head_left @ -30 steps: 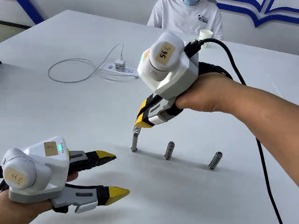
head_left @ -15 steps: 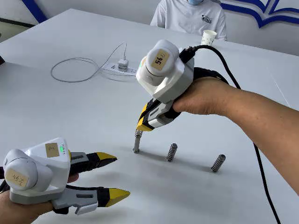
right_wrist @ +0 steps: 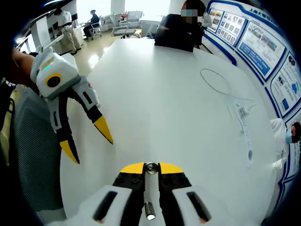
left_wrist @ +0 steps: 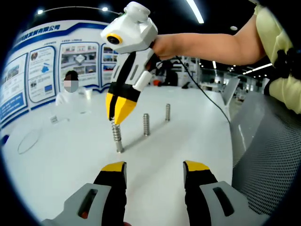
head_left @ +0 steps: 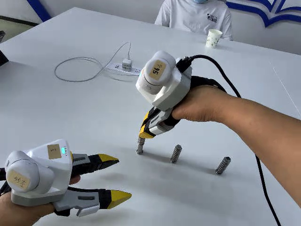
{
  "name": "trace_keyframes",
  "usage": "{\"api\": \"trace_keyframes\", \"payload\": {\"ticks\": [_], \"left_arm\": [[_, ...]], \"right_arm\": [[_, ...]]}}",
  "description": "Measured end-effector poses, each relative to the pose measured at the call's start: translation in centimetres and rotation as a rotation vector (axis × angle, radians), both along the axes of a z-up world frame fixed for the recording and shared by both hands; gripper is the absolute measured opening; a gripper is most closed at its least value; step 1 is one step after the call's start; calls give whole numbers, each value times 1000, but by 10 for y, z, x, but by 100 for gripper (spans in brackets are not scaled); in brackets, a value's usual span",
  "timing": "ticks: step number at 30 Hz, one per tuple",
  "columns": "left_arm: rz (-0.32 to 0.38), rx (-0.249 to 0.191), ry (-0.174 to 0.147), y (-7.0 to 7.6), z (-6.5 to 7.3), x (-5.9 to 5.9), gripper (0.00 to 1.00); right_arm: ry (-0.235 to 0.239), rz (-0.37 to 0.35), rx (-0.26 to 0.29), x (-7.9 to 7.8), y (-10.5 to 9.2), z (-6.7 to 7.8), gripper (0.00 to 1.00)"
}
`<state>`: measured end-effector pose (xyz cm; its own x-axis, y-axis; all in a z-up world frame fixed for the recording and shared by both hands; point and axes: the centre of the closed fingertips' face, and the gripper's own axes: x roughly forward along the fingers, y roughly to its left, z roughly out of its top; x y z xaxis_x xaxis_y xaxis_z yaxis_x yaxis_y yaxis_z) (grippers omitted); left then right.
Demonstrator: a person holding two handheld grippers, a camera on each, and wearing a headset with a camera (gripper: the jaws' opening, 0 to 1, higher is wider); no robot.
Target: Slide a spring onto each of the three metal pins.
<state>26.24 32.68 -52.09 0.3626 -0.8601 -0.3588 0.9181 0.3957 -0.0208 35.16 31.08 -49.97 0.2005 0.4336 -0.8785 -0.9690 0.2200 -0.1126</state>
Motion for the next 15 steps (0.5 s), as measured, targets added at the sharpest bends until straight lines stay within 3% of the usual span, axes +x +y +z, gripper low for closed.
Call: {"api": "trace_keyframes", "payload": {"ticks": [15], "left_arm": [[9,2,7,2,-3,0,49]], "right_arm": [[28,2,5,-5,10,-17,11]]}}
